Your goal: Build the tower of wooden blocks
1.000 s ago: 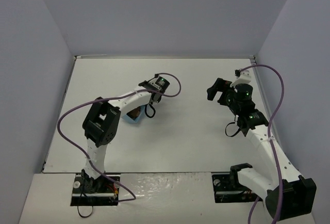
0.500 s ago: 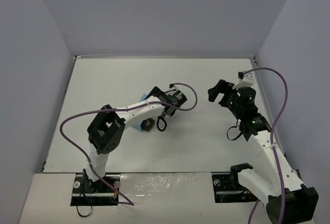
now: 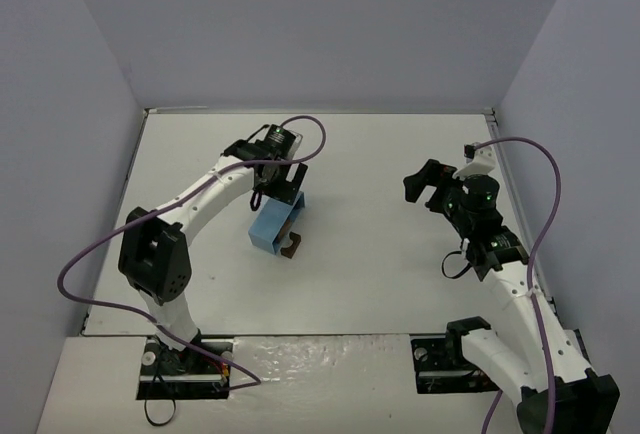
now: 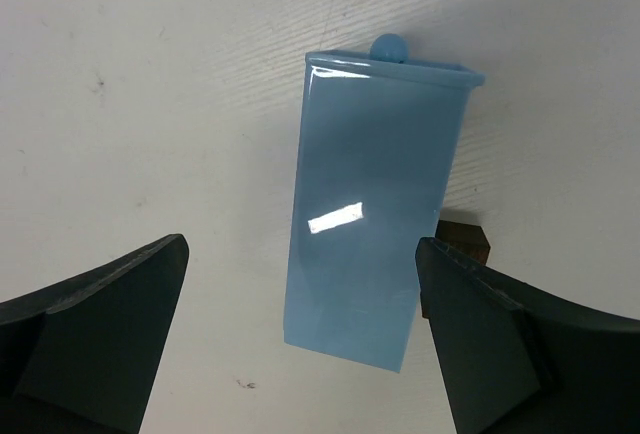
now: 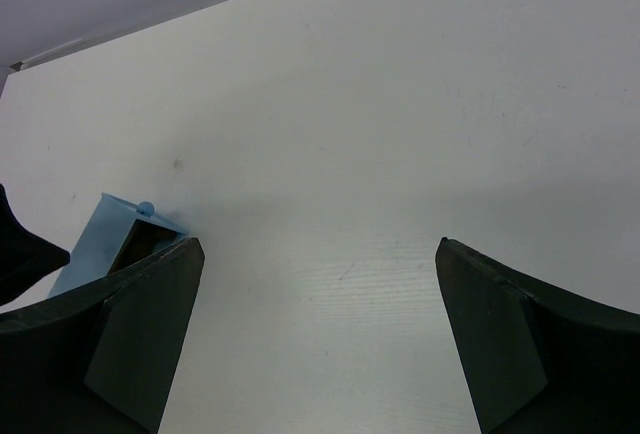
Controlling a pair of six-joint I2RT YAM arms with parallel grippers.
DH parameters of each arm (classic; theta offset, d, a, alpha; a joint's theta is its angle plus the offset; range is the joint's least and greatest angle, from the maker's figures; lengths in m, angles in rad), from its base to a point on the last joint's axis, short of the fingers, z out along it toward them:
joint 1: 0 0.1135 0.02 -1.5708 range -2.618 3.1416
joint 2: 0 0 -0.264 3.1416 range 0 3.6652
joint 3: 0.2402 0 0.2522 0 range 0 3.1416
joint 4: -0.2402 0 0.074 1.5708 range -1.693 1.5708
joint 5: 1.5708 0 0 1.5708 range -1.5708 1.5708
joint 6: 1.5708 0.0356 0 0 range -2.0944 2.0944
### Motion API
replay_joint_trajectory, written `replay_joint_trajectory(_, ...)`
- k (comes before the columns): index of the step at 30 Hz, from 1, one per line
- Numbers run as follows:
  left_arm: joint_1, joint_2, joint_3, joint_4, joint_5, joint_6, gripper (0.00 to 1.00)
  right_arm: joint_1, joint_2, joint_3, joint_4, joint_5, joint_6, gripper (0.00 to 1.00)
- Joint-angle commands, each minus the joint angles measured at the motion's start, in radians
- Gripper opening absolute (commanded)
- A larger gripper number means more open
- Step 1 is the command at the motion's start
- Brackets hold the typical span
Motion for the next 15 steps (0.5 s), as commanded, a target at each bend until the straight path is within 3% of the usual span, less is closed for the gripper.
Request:
replay_joint_trajectory(1, 0.006, -0.02, -0.032, 0.075, 0.2, 0.064, 0.97, 0.001, -0.025, 0.002, 0.052, -0.001, 0.016, 1.0)
replay_joint_trajectory(9, 0.004, 0.032, -0.054, 0.11, 0.234, 0.075, 0.97, 0.003, -0.019, 0.008, 0.047, -0.001, 0.014, 1.0)
replay_joint_trajectory(15, 0.013, 0.062, -0.077, 0.133, 0.153, 0.064, 0.97, 0.002, -0.02, 0.013, 0.045, 0.004, 0.017, 1.0)
